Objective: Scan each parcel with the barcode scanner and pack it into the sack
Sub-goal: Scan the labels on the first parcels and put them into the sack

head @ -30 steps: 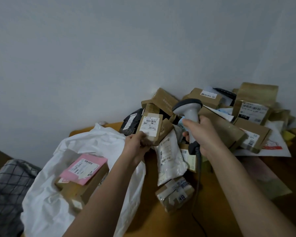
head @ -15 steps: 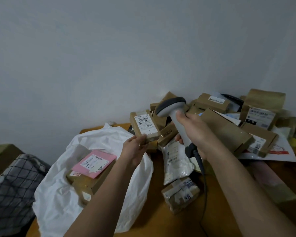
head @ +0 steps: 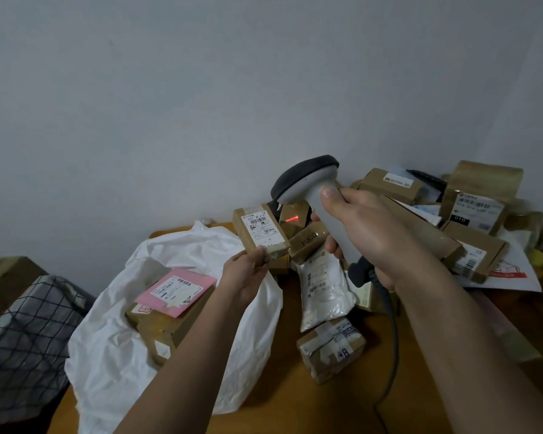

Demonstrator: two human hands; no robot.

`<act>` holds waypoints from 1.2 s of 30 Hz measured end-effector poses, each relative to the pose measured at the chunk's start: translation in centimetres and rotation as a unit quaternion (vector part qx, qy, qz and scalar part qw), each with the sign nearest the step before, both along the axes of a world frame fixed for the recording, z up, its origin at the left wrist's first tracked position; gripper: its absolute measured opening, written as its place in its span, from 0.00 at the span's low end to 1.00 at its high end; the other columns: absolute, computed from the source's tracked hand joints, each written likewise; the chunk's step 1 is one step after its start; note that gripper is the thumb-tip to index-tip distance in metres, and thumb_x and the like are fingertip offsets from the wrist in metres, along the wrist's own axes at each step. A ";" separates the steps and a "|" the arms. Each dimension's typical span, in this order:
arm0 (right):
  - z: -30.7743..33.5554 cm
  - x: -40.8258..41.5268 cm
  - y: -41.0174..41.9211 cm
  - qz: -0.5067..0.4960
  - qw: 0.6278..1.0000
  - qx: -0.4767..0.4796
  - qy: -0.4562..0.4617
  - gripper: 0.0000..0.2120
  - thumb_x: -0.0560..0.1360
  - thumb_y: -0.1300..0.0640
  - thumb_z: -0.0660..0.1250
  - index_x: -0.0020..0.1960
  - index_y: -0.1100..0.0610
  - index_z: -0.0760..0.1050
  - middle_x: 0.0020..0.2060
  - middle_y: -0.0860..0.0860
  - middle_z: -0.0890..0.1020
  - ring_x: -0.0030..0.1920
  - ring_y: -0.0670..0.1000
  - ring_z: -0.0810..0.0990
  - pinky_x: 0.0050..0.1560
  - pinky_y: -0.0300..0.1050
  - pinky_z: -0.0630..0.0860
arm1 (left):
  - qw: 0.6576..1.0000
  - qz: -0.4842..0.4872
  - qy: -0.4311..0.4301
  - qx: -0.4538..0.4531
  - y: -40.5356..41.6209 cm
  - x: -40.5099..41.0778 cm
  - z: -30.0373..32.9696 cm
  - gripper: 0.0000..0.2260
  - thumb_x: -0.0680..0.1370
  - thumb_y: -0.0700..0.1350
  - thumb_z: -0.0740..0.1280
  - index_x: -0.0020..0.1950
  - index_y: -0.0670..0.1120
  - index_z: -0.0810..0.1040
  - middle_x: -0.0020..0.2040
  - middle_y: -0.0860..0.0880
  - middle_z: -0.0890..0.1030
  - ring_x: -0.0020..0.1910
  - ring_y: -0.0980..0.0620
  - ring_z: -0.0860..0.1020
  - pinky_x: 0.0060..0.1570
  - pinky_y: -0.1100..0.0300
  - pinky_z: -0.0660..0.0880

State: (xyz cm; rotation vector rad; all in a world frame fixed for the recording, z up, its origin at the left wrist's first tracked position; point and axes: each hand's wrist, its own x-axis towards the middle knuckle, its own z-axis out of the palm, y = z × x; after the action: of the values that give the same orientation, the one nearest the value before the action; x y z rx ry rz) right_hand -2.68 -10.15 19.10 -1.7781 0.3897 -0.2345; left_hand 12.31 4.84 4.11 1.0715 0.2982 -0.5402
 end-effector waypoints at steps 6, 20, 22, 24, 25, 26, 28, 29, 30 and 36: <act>0.6 -0.4 0.8 0.007 1.000 -0.002 -0.012 0.18 0.82 0.45 0.56 0.52 0.57 0.77 0.32 0.51 0.80 0.27 0.46 0.77 0.34 0.46 0.73 | 1.000 0.018 -0.003 0.003 0.7 -0.1 0.3 0.07 0.79 0.34 0.66 0.56 0.40 0.77 0.53 0.43 0.82 0.52 0.47 0.81 0.45 0.59 0.79; -1.5 1.7 2.8 0.016 0.999 0.026 0.030 0.15 0.82 0.45 0.57 0.54 0.55 0.74 0.31 0.54 0.78 0.21 0.42 0.75 0.24 0.36 0.71 | 0.904 0.216 -0.023 0.368 9.6 1.2 -1.5 0.13 0.79 0.42 0.67 0.63 0.44 0.72 0.58 0.42 0.77 0.54 0.41 0.78 0.40 0.50 0.80; -1.8 1.9 2.8 0.015 0.999 0.035 0.034 0.15 0.83 0.46 0.57 0.54 0.56 0.74 0.31 0.54 0.78 0.21 0.42 0.75 0.24 0.36 0.71 | 0.886 0.155 -0.014 0.437 10.5 1.0 -2.7 0.14 0.79 0.44 0.67 0.63 0.43 0.77 0.56 0.41 0.79 0.51 0.40 0.79 0.46 0.49 0.81; -2.1 2.0 2.7 0.009 0.998 0.046 0.039 0.15 0.83 0.46 0.57 0.53 0.56 0.74 0.31 0.55 0.78 0.21 0.42 0.75 0.24 0.36 0.71 | 0.874 0.102 -0.011 0.476 10.8 0.6 -3.4 0.13 0.79 0.44 0.67 0.61 0.41 0.80 0.50 0.42 0.79 0.47 0.41 0.79 0.42 0.52 0.81; -2.3 2.0 2.5 0.003 0.998 0.052 0.041 0.14 0.83 0.46 0.57 0.53 0.56 0.74 0.32 0.55 0.78 0.21 0.42 0.75 0.23 0.36 0.71 | 0.867 0.087 -0.007 0.490 10.7 0.4 -3.4 0.12 0.79 0.43 0.66 0.60 0.40 0.80 0.49 0.43 0.78 0.46 0.42 0.79 0.42 0.53 0.81; -2.5 2.0 2.3 -0.004 0.997 0.058 0.041 0.14 0.83 0.46 0.57 0.53 0.56 0.74 0.33 0.56 0.77 0.21 0.42 0.75 0.22 0.35 0.70 | 0.852 0.078 -0.012 0.517 10.3 0.4 -3.4 0.13 0.79 0.43 0.65 0.61 0.41 0.80 0.52 0.42 0.77 0.49 0.42 0.78 0.46 0.51 0.80; -3.1 1.9 1.6 -0.022 0.997 0.060 0.044 0.14 0.83 0.46 0.57 0.53 0.56 0.74 0.34 0.56 0.77 0.20 0.42 0.75 0.21 0.34 0.69 | 0.798 0.053 -0.059 0.598 9.1 0.4 -3.3 0.15 0.79 0.45 0.64 0.65 0.47 0.78 0.66 0.40 0.69 0.61 0.38 0.72 0.60 0.47 0.74; -3.4 1.7 1.2 -0.032 0.997 0.058 0.048 0.13 0.83 0.46 0.57 0.52 0.55 0.74 0.34 0.55 0.78 0.20 0.42 0.75 0.21 0.34 0.69 | 0.775 0.045 -0.106 0.622 8.1 0.3 -3.1 0.14 0.79 0.46 0.64 0.65 0.50 0.77 0.70 0.40 0.66 0.65 0.38 0.68 0.62 0.48 0.71; -3.8 1.6 0.7 -0.041 0.996 0.058 0.052 0.13 0.82 0.46 0.57 0.50 0.53 0.73 0.34 0.55 0.78 0.20 0.42 0.75 0.21 0.34 0.69 | 0.762 0.043 -0.165 0.625 7.1 0.1 -2.8 0.14 0.79 0.46 0.65 0.65 0.50 0.76 0.70 0.41 0.65 0.67 0.39 0.66 0.59 0.50 0.69; -6.4 0.2 -2.5 -0.081 0.990 0.055 0.102 0.17 0.81 0.43 0.57 0.50 0.56 0.75 0.34 0.54 0.78 0.23 0.42 0.78 0.26 0.39 0.72 | 0.722 -0.123 -0.496 0.467 -0.7 -3.8 -3.9 0.08 0.78 0.40 0.68 0.57 0.46 0.78 0.51 0.51 0.77 0.46 0.56 0.76 0.45 0.65 0.74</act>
State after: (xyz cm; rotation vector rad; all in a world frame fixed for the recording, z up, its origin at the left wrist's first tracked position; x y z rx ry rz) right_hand -2.48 -12.64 12.66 -1.6682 0.6824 -0.1429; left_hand 8.53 4.13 0.18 2.2487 -0.6266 0.0790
